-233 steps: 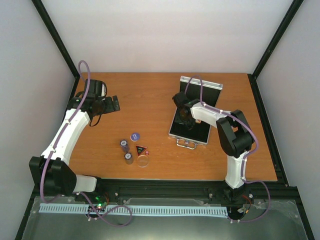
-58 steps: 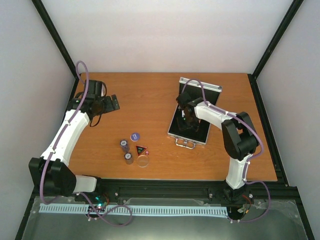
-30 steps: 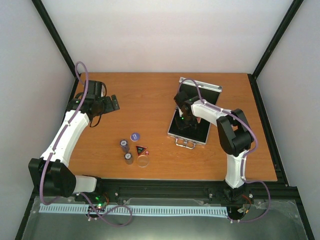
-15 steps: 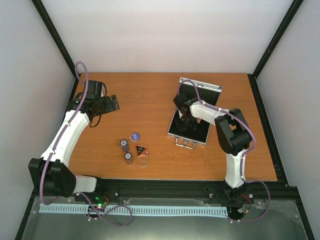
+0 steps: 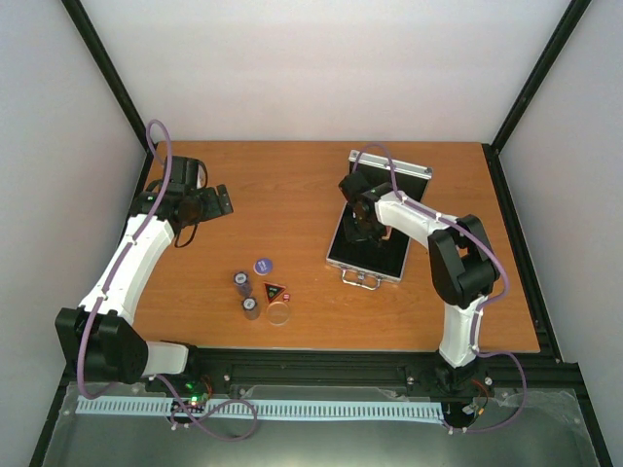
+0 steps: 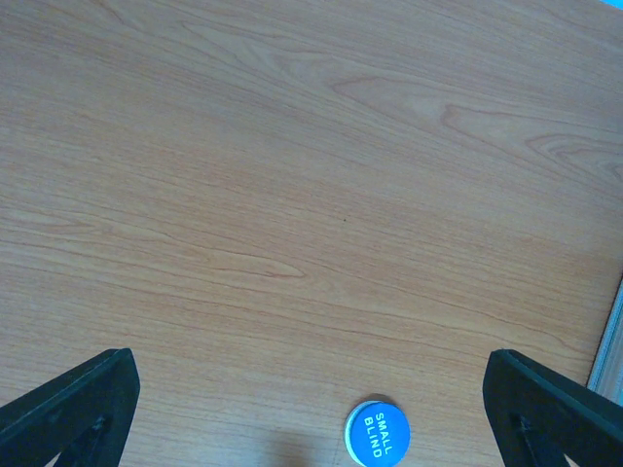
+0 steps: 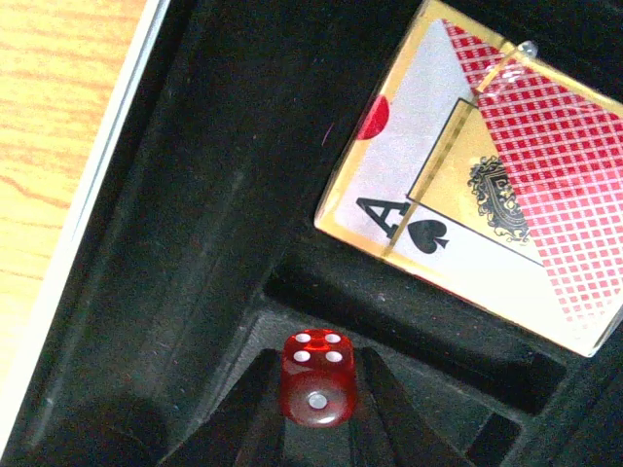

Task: Pack up texas hold em set

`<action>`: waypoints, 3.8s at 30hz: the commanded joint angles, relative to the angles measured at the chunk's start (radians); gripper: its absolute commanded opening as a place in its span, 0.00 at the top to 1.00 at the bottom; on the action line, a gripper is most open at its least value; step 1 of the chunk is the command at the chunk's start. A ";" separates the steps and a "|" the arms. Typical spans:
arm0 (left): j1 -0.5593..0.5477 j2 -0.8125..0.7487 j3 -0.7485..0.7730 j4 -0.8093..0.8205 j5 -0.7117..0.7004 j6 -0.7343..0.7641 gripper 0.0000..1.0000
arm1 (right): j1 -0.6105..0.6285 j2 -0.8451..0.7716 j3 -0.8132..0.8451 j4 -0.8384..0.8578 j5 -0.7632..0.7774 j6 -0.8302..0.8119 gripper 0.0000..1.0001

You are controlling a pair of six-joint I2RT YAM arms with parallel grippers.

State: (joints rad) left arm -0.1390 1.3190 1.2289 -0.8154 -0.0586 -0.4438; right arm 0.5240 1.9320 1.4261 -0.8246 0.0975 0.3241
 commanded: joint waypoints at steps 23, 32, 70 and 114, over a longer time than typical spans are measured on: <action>0.006 -0.017 -0.002 0.007 0.015 0.063 0.00 | 0.001 0.011 -0.059 0.113 0.008 0.291 0.90; 0.006 -0.009 0.008 0.004 0.014 0.066 0.00 | -0.001 0.069 -0.020 0.120 0.059 0.288 0.89; 0.006 0.034 0.063 -0.026 0.056 0.050 0.00 | 0.147 -0.050 0.033 -0.012 0.078 0.167 0.46; 0.006 -0.113 0.136 -0.066 0.215 0.065 0.00 | 0.597 0.149 0.174 -0.086 -0.072 0.458 0.50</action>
State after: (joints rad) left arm -0.1390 1.2346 1.3758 -0.8841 0.1242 -0.3702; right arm 1.1156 2.0743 1.5860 -0.9016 -0.0303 0.7235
